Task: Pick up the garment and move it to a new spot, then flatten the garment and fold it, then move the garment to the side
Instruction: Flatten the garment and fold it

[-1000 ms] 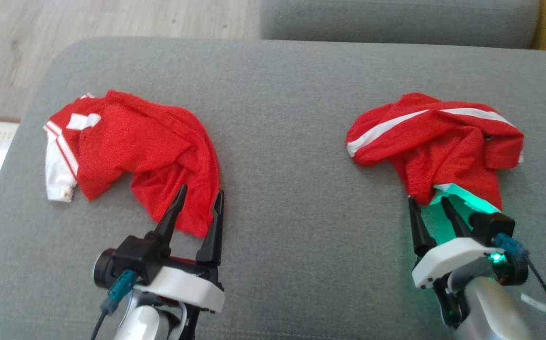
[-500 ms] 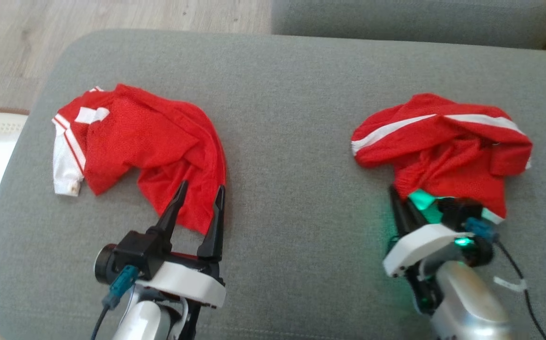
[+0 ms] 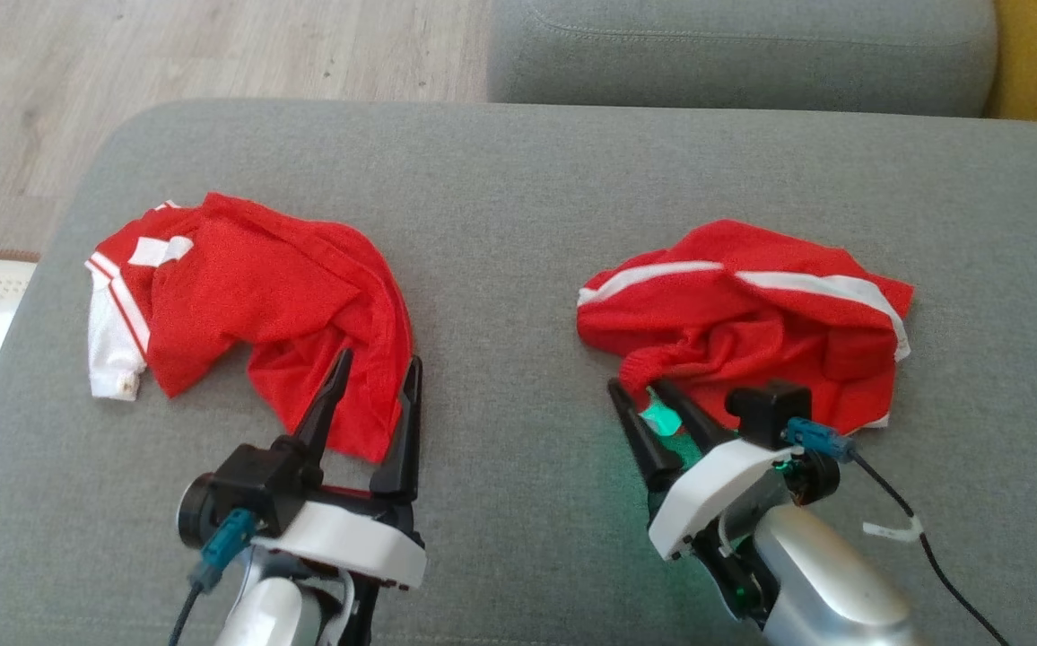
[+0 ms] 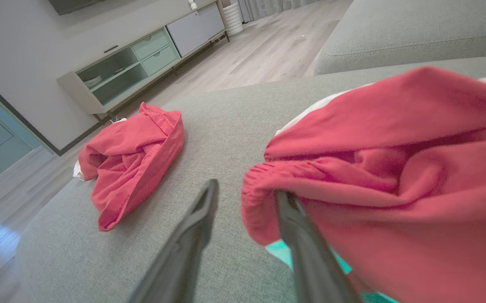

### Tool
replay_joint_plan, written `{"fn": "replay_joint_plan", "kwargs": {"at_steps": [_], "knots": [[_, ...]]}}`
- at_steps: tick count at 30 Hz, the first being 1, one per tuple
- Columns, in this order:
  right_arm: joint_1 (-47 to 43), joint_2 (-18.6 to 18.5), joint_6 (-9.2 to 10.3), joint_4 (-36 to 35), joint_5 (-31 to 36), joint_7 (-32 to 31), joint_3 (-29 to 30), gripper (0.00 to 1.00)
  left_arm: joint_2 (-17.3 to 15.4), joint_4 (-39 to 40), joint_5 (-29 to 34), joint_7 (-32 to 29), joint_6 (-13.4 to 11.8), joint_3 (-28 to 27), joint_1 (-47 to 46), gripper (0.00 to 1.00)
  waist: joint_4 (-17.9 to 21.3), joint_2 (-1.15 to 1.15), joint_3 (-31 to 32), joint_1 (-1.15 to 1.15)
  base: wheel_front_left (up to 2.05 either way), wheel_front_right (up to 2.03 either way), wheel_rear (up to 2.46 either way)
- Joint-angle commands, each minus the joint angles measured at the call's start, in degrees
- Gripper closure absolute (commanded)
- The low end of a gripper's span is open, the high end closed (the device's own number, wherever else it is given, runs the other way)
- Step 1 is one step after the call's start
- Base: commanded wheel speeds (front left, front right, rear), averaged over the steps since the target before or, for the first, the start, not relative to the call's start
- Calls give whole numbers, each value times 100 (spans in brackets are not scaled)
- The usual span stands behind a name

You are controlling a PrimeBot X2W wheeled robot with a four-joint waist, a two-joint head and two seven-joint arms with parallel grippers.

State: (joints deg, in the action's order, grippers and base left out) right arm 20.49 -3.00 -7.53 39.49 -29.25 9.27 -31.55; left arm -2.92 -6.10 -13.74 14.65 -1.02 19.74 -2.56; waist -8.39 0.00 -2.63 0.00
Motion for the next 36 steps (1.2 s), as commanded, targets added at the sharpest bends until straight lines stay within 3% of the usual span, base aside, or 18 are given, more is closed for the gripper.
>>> {"fn": "replay_joint_plan", "kwargs": {"at_steps": [1, 11, 23, 29, 36], "knots": [[114, 13, 4, -160, -1, -3, -93, 0, 4, 189, -24, 35, -36, -196, -168, 0, 31, 0, 10, 0, 0, 0, 0], [-86, 13, 4, -174, 412, 111, 378, 0, 4, 305, -87, 35, -26, -231, -76, 0, 339, 0, 207, 0, 0, 0, 0], [-1100, 13, 4, -1063, 1032, 438, 2340, 0, 4, 462, -187, 35, -66, -193, -2, 0, 856, 0, 322, 0, 0, 0, 0], [-1449, 13, 4, -1258, 1000, 464, 2751, 0, 4, 446, -193, 35, -63, -118, -8, 0, 898, 0, 268, 0, 0, 0, 0], [-1231, 13, 4, -1000, 1143, 331, 3171, 0, 4, 380, -152, 35, -13, -32, -57, 0, 744, 0, 103, 0, 0, 0, 0]]}}
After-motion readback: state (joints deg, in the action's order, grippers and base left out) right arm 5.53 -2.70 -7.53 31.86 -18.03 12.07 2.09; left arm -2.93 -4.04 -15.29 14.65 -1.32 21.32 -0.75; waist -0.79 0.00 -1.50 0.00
